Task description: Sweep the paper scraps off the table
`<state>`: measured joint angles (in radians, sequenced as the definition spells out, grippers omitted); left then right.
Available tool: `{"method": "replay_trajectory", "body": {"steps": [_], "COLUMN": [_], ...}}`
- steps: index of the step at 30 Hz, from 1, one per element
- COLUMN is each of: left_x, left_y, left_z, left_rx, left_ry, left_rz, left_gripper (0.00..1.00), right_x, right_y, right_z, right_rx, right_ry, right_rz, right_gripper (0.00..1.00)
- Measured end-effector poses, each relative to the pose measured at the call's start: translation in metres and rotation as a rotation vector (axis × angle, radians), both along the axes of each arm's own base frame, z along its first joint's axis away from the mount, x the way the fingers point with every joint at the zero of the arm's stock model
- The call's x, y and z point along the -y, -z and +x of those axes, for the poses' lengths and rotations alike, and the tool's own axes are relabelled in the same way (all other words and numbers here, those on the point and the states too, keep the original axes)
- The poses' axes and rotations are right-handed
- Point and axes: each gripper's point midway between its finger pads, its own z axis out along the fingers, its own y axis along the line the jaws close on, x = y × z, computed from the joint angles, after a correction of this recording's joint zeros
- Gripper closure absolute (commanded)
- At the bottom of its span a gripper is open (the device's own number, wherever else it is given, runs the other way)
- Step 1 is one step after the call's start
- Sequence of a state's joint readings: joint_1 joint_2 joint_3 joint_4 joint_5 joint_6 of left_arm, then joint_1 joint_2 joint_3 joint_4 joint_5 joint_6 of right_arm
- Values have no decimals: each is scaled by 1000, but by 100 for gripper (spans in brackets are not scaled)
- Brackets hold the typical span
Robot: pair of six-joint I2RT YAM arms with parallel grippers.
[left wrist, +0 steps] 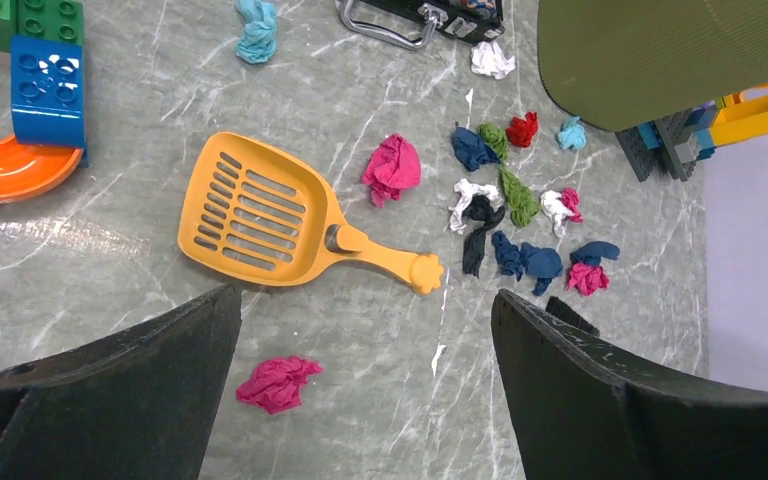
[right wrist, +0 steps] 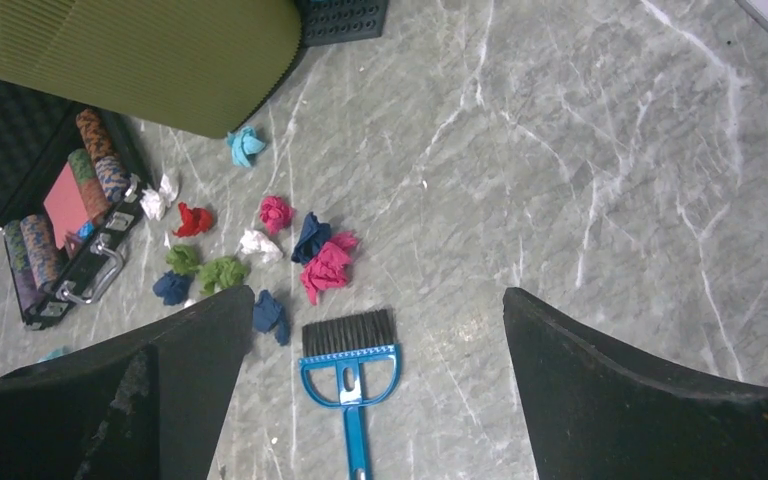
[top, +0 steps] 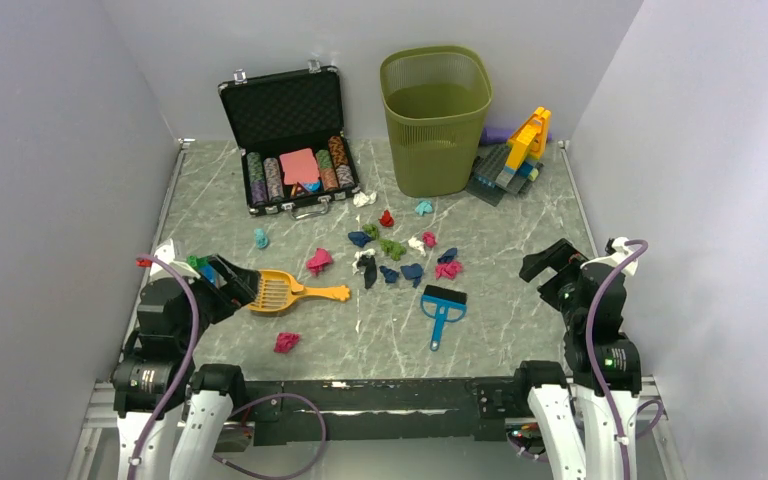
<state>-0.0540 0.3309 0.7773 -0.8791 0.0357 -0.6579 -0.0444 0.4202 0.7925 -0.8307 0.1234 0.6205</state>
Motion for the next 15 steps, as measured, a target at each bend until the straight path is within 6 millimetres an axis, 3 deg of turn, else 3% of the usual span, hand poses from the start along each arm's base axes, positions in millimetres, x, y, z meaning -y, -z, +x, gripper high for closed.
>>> {"method": "replay_trajectory", "body": {"steps": [15], "left_x": [-18], "left_y": [2], "left_z": [0], "left_rx": [-7], "left_ry": [-84], "left_rz": [51], "left_gripper": [2], "right_x": [11], "right_y": [2], "right_z": [-2], "right_rx": [-36], "right_ry": [67], "right_rz": [-16], "right_gripper": [0]}}
